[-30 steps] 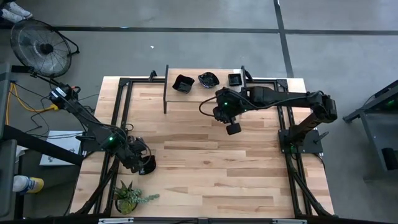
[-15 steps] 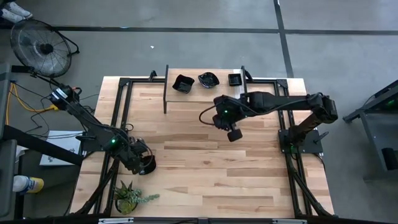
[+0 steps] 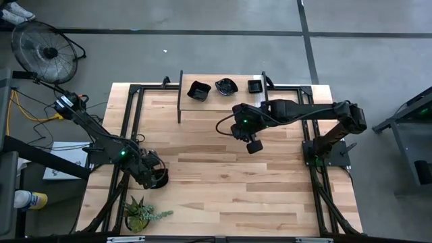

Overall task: Pick & Place Mini shaped plates
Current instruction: Stack the black leaf shaped plate on top of the black leaf shaped plate on the shelf

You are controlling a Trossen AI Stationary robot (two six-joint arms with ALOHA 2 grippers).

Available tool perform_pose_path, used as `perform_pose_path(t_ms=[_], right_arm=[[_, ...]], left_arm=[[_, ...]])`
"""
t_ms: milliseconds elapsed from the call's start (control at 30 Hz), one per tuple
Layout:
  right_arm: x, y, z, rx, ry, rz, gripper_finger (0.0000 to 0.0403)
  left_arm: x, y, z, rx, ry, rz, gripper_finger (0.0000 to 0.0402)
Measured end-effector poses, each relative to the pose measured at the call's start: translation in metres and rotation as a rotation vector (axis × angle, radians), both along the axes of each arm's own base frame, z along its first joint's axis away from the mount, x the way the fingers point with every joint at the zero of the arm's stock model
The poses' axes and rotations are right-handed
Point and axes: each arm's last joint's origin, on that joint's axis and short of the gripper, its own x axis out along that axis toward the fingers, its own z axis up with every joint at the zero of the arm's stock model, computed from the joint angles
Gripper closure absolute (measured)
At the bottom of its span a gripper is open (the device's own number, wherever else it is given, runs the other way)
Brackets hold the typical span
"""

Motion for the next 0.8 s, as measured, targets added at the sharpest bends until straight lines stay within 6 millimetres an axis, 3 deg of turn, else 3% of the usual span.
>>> perform_pose_path(t_ms=[133,800], right_arm=[[0.0,0.0,0.0,-0.001,0.0,0.001,0.0324],[0.0,0.0,0.0,0.0,0.0,-0.001,0.0324]], left_arm=[[0.0,-0.001,0.001,-0.011,0.0,-0.004,0.0397],[0.01,-0.006,0.012,0.046,-0.129,-0.085,0.0401]])
